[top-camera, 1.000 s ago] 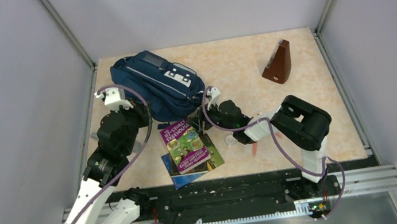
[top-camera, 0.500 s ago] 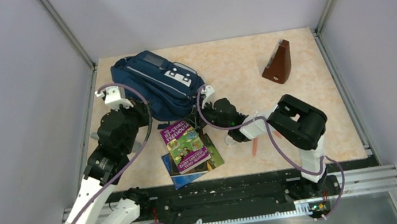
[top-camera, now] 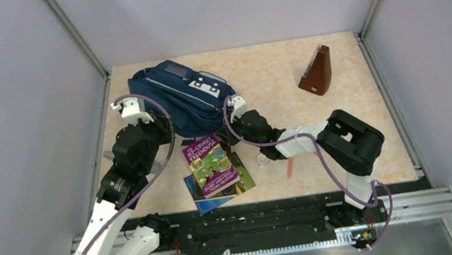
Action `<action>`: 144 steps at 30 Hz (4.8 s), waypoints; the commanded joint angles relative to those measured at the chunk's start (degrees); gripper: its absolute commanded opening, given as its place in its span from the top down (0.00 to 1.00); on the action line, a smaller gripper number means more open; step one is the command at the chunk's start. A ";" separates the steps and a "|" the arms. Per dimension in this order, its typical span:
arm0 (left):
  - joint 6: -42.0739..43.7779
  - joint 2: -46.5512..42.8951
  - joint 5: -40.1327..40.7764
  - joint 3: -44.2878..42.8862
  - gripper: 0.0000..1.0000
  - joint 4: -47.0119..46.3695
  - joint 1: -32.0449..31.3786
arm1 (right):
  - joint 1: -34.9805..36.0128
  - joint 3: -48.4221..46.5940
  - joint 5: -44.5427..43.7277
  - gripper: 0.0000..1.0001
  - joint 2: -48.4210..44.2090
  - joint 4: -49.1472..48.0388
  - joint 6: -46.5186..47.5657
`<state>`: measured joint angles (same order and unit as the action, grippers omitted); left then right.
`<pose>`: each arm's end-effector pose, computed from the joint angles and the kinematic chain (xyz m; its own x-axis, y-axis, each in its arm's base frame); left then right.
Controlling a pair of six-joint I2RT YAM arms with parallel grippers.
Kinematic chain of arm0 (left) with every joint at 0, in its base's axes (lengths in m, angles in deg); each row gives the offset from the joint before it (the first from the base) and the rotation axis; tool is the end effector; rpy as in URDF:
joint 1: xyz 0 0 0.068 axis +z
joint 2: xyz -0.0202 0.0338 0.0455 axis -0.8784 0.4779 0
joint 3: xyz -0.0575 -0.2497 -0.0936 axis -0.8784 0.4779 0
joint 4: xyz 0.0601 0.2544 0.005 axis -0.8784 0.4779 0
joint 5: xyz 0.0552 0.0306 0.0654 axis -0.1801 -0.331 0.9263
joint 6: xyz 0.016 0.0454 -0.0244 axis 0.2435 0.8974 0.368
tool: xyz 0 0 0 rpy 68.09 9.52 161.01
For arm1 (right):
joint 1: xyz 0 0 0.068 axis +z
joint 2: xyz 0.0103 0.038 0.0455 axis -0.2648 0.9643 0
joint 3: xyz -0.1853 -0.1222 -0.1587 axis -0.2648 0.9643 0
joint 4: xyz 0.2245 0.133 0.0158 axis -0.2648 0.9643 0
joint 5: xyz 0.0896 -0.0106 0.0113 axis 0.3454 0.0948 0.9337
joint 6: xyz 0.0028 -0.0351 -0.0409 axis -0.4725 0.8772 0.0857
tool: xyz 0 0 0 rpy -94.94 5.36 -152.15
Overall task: Pack the student bag
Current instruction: Unzip the student bag at the center of the board.
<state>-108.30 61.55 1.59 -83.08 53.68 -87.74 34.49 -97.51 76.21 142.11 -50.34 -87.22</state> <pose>0.1471 -0.0631 0.3642 -0.2292 -0.3191 -0.9196 0.1358 0.9250 -0.3549 0.2484 0.2944 0.1740 -0.4552 0.0671 -0.8878 -0.6376 0.6715 0.3777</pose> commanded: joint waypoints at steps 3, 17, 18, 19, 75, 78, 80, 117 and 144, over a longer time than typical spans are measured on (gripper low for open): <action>1.79 0.63 -5.73 5.90 1.00 -6.07 -0.06 | -2.19 -1.84 -1.83 1.00 -8.67 17.73 1.79; -8.25 2.92 -6.62 20.07 1.00 -23.50 -0.20 | -1.95 -7.33 5.90 1.00 -12.32 34.17 0.64; -8.69 2.91 -6.35 20.67 1.00 -24.35 -0.20 | -1.59 -7.33 6.20 1.00 -12.62 33.73 0.10; -9.28 2.90 -5.95 21.26 1.00 -24.97 -0.23 | -1.16 -7.28 6.34 1.00 -12.97 33.46 -0.37; 4.38 -11.44 -8.51 19.97 0.20 -7.92 -0.26 | 3.08 -7.28 1.06 1.00 -14.82 37.78 -5.36; 8.04 -5.80 -16.82 15.98 0.20 -8.05 -0.32 | 1.80 -5.10 2.63 1.00 -16.65 37.97 -4.07; 9.04 -1.33 -20.59 13.43 0.21 -7.52 -0.53 | 0.83 -3.92 4.14 1.00 -17.87 38.44 -3.12; 37.00 29.80 -12.41 -5.83 0.25 5.91 -10.86 | -3.67 4.14 16.66 1.00 -25.46 36.19 -0.41; 28.36 28.15 -21.36 -5.74 1.00 5.61 -10.83 | 3.11 -9.08 15.17 1.00 -15.38 26.88 -10.07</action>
<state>-76.34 91.98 -13.99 -88.98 63.32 -97.37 35.56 -101.75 87.95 126.24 -14.08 -94.08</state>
